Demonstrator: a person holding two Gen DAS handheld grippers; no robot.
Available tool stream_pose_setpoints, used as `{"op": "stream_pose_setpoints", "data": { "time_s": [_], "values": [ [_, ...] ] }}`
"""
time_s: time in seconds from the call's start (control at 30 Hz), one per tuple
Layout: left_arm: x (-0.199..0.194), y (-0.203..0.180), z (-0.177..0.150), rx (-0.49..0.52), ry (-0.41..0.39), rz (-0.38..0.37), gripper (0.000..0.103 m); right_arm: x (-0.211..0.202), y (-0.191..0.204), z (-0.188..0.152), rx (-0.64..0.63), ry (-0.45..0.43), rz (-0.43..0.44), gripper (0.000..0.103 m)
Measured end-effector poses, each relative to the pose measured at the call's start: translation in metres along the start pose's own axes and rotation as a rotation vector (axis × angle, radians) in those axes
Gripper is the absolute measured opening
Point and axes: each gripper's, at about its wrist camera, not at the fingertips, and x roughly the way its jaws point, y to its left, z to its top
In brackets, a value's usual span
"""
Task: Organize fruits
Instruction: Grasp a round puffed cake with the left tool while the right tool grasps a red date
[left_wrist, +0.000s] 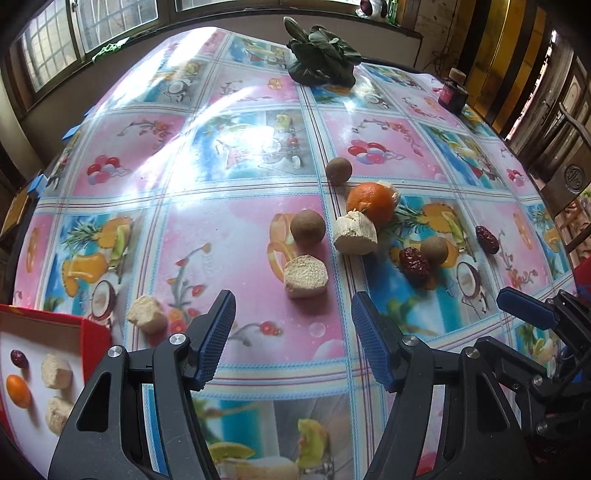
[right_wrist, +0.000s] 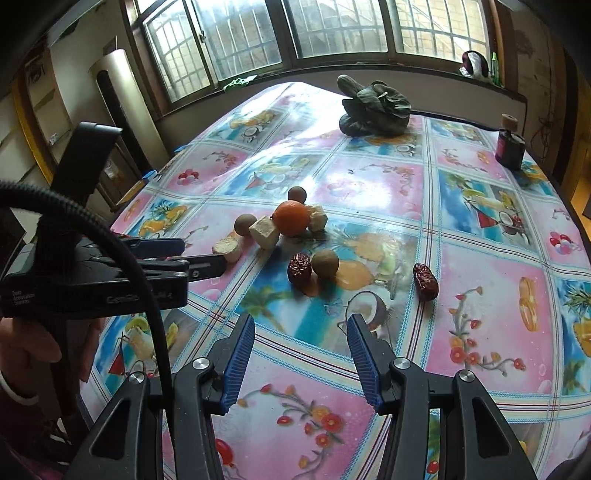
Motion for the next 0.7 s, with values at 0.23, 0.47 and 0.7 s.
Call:
{"op": "stream_pose_setpoints", "data": {
  "time_s": [0.23, 0.47, 0.7],
  "values": [
    [0.013, 0.002, 0.005, 0.012, 0.012, 0.019, 0.066, 0.021, -0.006, 0.007, 0.016, 0.036, 0.064, 0.05],
    [0.017, 0.012, 0.007, -0.012, 0.019, 0.032, 0.066, 0.051, 0.003, 0.028, -0.036, 0.072, 0.038, 0.044],
    [0.014, 0.01, 0.006, 0.016, -0.003, 0.033, 0.029, 0.065, 0.007, 0.036, -0.106, 0.057, -0.055, 0.019]
  ]
}}
